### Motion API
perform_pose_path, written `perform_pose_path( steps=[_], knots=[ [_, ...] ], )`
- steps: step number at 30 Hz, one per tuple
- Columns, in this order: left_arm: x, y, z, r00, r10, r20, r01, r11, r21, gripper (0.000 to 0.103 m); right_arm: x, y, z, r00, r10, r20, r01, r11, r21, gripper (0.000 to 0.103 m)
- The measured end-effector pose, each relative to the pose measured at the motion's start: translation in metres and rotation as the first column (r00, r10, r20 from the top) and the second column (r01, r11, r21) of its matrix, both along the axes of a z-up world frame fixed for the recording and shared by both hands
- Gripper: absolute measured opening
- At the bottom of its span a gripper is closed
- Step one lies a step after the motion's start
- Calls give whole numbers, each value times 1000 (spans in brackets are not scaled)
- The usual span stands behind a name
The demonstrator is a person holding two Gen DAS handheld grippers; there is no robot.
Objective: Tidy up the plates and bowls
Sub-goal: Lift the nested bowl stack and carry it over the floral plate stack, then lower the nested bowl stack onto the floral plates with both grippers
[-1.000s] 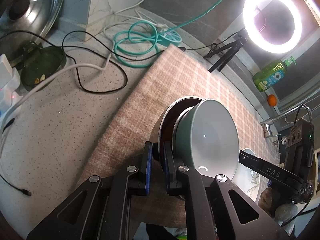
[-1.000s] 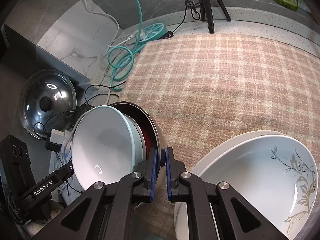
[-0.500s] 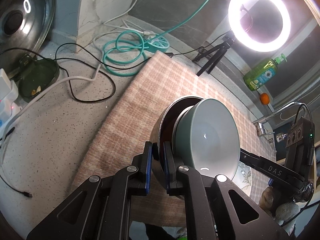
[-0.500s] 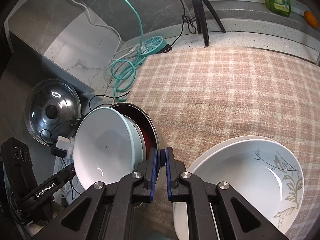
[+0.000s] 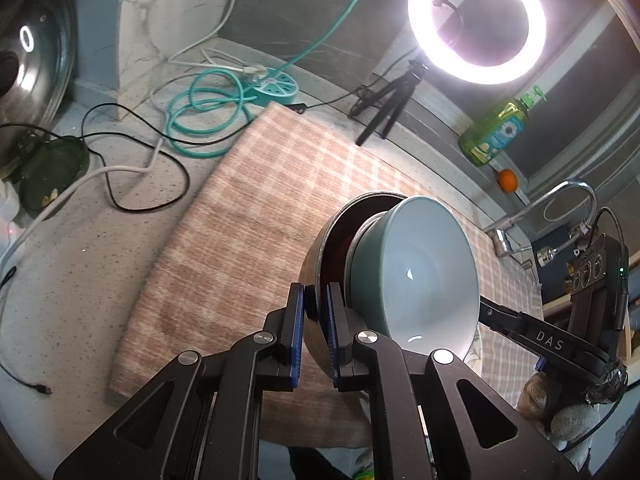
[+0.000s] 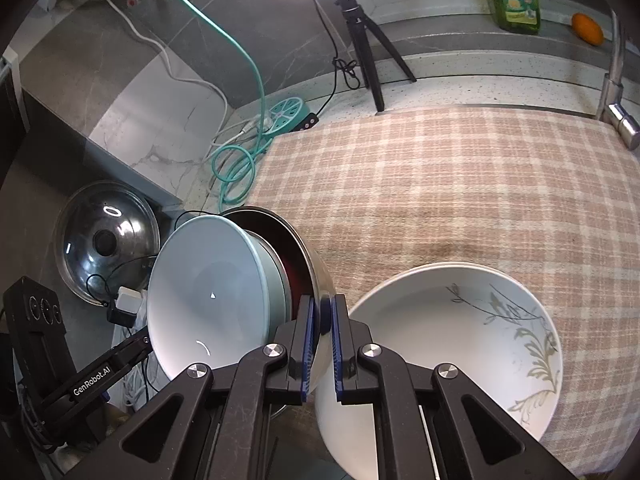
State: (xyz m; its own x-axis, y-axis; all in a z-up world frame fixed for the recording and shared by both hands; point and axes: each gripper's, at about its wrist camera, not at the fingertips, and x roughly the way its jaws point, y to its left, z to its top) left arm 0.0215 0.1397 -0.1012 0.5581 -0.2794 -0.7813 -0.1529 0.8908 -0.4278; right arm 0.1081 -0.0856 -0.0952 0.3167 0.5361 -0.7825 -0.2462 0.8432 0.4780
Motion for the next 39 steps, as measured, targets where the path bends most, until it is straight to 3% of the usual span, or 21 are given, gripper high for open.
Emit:
perform_pose_path(
  steps=[17,39],
  knots=[
    [6,-39,20,995,-85,43,83,996,39,9,-11,-44,17,996,-88,34,87,996,18,8],
    [7,-100,9,975,-224,-6,224,975,-1,9,-29,-112,17,979,-201,22,202,979,-19,8]
  ],
)
